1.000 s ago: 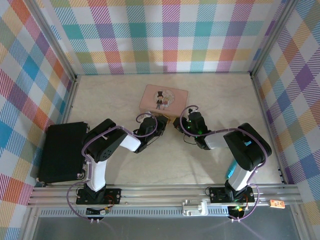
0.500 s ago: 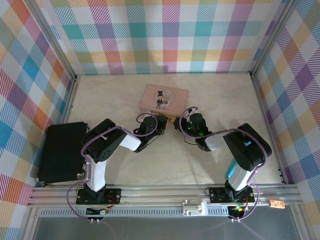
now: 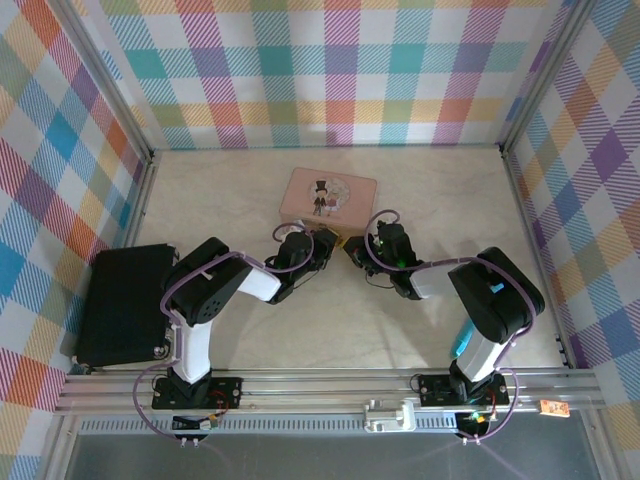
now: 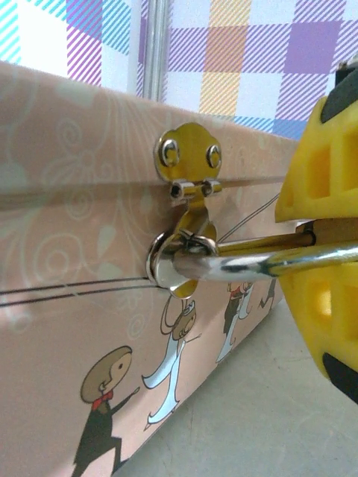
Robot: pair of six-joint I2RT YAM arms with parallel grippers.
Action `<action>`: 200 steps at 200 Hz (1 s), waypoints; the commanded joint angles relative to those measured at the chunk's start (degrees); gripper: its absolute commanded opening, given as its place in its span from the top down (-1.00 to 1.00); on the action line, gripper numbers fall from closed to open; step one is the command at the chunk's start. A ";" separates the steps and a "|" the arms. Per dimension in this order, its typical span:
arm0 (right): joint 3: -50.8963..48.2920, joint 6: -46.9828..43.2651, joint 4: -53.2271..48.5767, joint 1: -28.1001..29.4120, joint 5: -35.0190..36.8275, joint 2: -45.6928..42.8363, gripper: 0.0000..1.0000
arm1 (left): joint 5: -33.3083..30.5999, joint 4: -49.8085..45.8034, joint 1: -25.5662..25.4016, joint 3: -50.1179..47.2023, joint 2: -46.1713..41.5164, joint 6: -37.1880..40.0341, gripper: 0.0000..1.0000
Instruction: Unlock the padlock with the key
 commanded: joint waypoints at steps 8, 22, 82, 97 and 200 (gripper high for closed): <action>2.89 7.04 13.54 4.73 -20.38 -1.36 1.00 | 15.76 12.57 -4.37 3.29 -0.86 2.35 1.00; 2.96 5.83 14.39 3.78 -20.66 -0.31 1.00 | 15.76 13.47 -4.31 2.87 -1.01 1.86 1.00; 2.44 17.66 14.54 -1.18 -23.30 -1.56 1.00 | 24.40 20.68 -2.68 2.59 -0.51 10.70 1.00; 3.42 25.72 12.21 -2.01 -25.06 -4.12 1.00 | 26.15 20.88 -2.53 2.50 -0.65 13.82 1.00; -0.68 57.10 10.48 -2.29 -23.66 -12.31 1.00 | 28.70 21.89 -2.79 3.94 3.37 24.90 1.00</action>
